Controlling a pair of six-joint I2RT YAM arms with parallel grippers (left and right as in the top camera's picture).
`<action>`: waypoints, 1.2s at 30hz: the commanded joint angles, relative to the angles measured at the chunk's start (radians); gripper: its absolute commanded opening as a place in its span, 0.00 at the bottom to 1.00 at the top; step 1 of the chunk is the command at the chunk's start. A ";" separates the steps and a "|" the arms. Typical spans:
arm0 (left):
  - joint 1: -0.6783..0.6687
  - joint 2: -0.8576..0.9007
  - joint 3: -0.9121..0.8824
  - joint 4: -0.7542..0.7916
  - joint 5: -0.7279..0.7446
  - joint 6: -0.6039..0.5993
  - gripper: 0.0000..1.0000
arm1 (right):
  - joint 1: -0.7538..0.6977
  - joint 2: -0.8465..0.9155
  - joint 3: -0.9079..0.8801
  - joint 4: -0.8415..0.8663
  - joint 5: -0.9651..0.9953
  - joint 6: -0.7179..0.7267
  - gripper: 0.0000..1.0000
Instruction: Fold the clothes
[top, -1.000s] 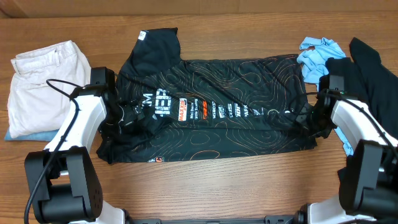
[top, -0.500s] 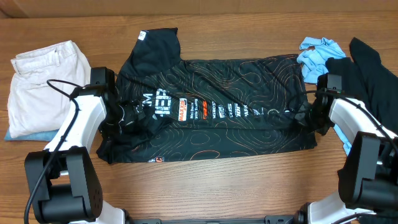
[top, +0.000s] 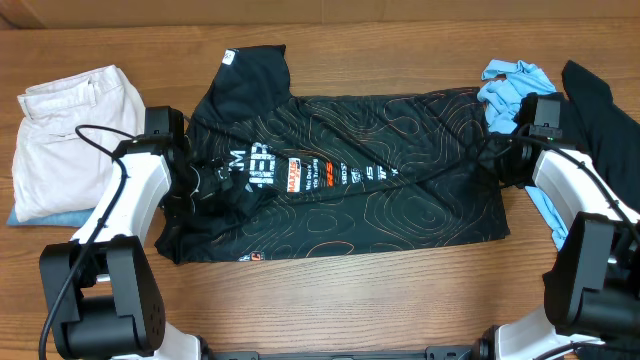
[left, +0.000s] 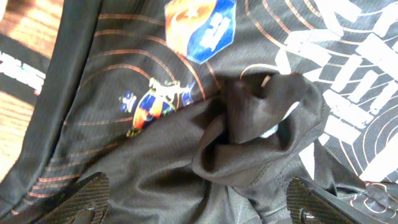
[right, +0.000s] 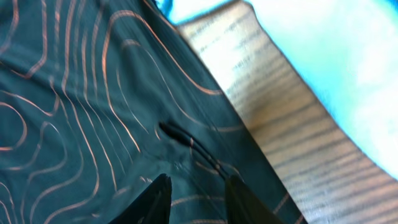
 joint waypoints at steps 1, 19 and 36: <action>0.000 -0.031 0.041 0.001 0.010 0.058 0.94 | -0.001 0.001 0.023 -0.004 -0.044 -0.050 0.32; 0.000 -0.058 0.244 0.003 0.087 0.254 1.00 | 0.000 0.111 0.248 0.165 -0.064 -0.306 0.13; -0.001 -0.058 0.244 0.003 0.087 0.254 0.98 | -0.034 0.526 0.609 0.117 -0.063 -0.373 0.04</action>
